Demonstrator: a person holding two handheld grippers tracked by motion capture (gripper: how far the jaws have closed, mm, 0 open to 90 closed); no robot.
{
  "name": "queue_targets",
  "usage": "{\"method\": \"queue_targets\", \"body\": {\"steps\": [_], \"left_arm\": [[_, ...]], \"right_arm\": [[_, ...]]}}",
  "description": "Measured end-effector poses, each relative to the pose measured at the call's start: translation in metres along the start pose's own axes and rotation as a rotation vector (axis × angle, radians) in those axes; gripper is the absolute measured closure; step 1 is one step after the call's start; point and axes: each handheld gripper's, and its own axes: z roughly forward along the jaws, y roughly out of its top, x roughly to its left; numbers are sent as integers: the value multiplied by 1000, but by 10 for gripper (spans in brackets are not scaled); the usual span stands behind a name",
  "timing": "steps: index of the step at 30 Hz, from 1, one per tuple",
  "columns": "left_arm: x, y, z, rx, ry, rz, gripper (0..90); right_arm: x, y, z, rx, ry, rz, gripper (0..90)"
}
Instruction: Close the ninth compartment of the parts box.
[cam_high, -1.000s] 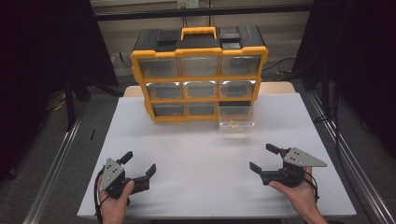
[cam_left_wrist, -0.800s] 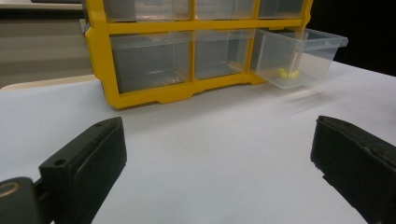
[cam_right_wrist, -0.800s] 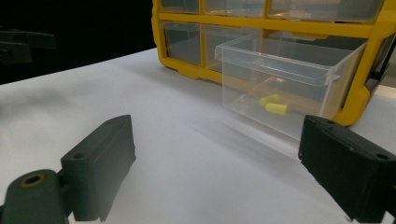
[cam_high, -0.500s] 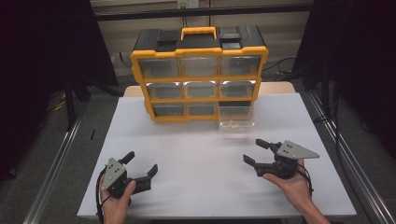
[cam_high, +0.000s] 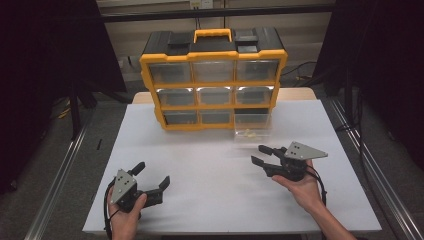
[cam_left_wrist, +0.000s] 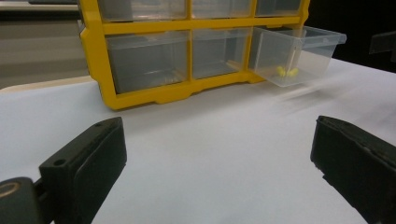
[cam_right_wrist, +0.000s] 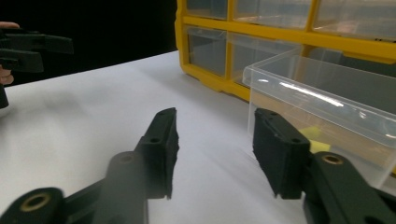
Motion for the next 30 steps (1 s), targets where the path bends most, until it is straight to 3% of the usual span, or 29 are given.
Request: {"method": "queue_targets", "body": {"steps": [16, 30], "left_arm": [[2, -1, 1, 6, 4, -11, 36], [2, -1, 0, -3, 2, -14, 36]], "right_arm": [[-14, 3, 20, 60, 69, -20, 887], [-23, 4, 46, 109, 70, -38, 900]]}}
